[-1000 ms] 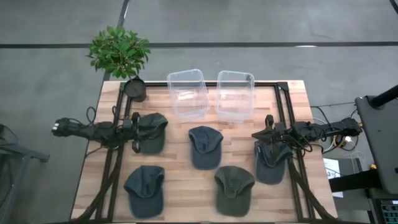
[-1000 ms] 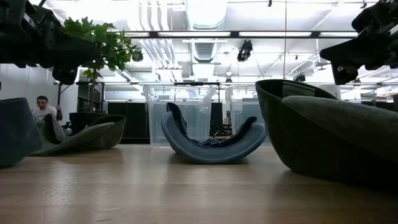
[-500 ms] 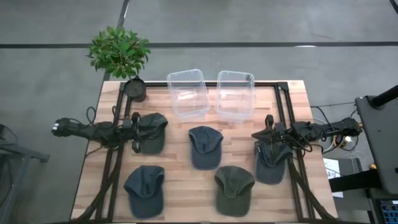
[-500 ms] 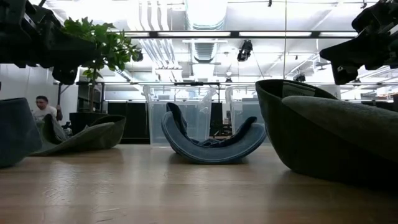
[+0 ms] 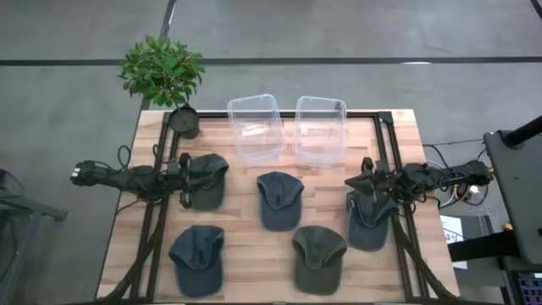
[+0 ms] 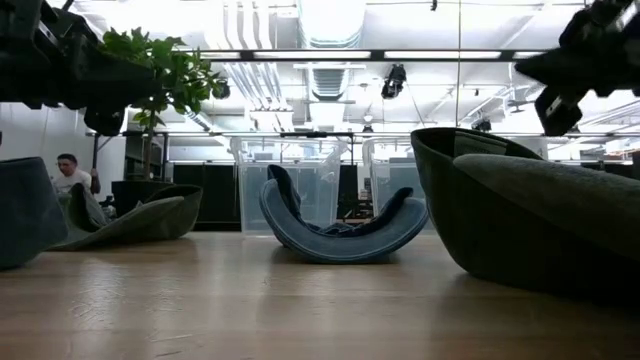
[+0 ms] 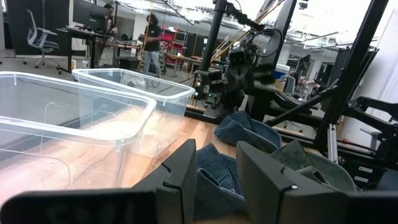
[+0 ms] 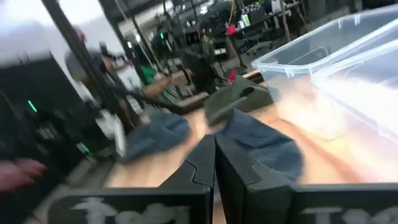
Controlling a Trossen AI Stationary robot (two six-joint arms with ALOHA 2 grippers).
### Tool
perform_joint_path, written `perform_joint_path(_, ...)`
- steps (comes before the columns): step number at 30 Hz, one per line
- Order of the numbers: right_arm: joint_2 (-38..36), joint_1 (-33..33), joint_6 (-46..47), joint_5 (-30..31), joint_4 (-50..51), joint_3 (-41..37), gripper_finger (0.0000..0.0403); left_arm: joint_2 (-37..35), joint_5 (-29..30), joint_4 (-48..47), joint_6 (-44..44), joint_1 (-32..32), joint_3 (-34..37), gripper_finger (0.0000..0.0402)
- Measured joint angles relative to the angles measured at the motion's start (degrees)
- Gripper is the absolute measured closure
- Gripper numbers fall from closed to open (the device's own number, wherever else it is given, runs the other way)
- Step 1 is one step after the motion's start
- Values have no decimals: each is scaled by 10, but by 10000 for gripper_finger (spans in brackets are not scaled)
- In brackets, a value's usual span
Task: Pick & Place hat
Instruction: Put the top right blue cap into the left transparent bin
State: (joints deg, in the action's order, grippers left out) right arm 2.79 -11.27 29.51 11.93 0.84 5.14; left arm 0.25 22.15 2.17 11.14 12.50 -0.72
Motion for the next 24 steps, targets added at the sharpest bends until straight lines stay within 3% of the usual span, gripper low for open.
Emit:
perform_joint_path(3,0,-2,29,-16,-16,30,394,0,0,0,0,0,0,294)
perform_joint_path(8,21,-13,-26,-43,-96,94,394,0,0,3,-17,0,1,294)
perform_joint_path(15,142,-31,-71,-92,-85,216,394,0,0,7,-13,0,1,294)
perform_joint_path(19,237,-44,-31,-94,16,299,394,0,0,13,-12,0,1,294)
perform_joint_path(24,342,-70,134,-103,302,427,394,0,4,24,-12,0,2,294)
